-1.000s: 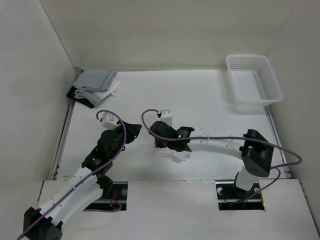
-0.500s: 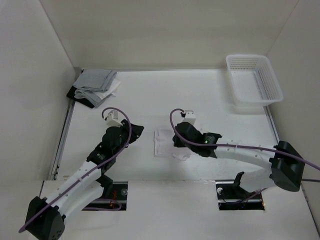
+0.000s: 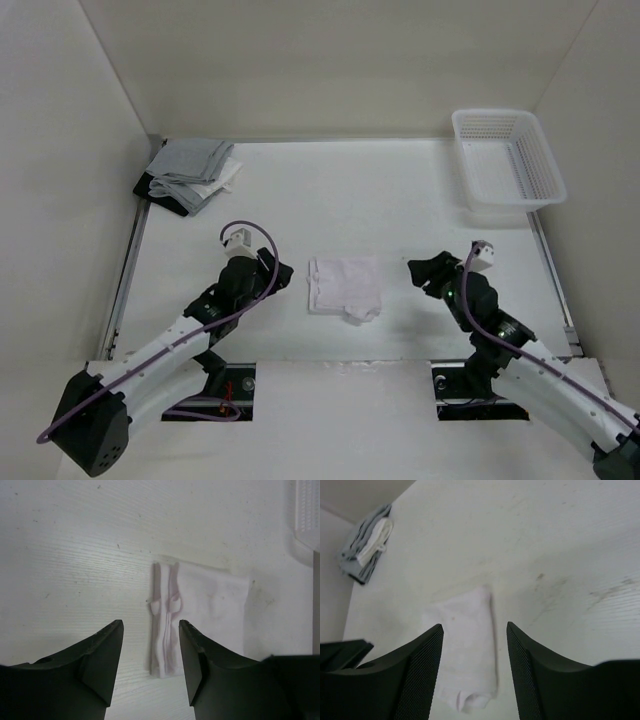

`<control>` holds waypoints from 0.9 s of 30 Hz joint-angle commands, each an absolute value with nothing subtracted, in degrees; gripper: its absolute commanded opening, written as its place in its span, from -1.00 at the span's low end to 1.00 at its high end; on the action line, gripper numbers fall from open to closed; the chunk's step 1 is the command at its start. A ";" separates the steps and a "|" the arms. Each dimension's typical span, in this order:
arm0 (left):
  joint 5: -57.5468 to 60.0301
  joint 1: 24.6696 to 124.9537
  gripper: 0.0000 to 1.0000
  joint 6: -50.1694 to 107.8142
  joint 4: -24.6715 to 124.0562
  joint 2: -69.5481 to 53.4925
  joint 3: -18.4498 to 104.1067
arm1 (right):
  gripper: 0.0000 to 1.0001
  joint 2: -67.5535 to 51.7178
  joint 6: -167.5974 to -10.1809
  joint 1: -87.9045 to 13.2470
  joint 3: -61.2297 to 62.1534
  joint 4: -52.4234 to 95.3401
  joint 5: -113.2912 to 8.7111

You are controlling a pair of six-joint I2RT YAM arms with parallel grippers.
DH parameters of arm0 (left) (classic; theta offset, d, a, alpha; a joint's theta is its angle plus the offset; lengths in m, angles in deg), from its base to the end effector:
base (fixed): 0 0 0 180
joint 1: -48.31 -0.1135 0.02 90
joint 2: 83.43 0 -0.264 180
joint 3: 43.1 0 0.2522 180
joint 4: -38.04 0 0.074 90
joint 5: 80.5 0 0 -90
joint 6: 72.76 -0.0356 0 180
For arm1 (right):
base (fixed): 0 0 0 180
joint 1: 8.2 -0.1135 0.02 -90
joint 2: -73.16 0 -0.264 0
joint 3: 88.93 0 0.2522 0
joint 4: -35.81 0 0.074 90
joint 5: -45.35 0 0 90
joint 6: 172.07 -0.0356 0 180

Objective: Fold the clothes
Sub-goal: Fold the tank top

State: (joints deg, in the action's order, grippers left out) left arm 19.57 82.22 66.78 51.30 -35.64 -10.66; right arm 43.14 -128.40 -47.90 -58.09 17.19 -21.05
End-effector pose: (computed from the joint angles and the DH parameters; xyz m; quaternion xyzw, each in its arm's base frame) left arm 0.1542 -0.0961 0.1901 -0.1609 0.8425 -0.2821 0.4297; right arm 0.1208 0.0817 0.2166 0.1660 0.7826 0.2726 0.5344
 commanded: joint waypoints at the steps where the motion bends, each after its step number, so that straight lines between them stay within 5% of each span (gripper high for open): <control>1: 20.75 80.70 -0.05 64.79 53.99 -37.73 -11.15 | 0.22 45.04 -129.44 -41.84 -60.67 17.57 -22.50; 27: 21.02 82.10 -0.08 63.56 48.72 -30.09 -6.84 | 0.25 39.77 -127.25 -39.09 -67.00 31.72 -19.86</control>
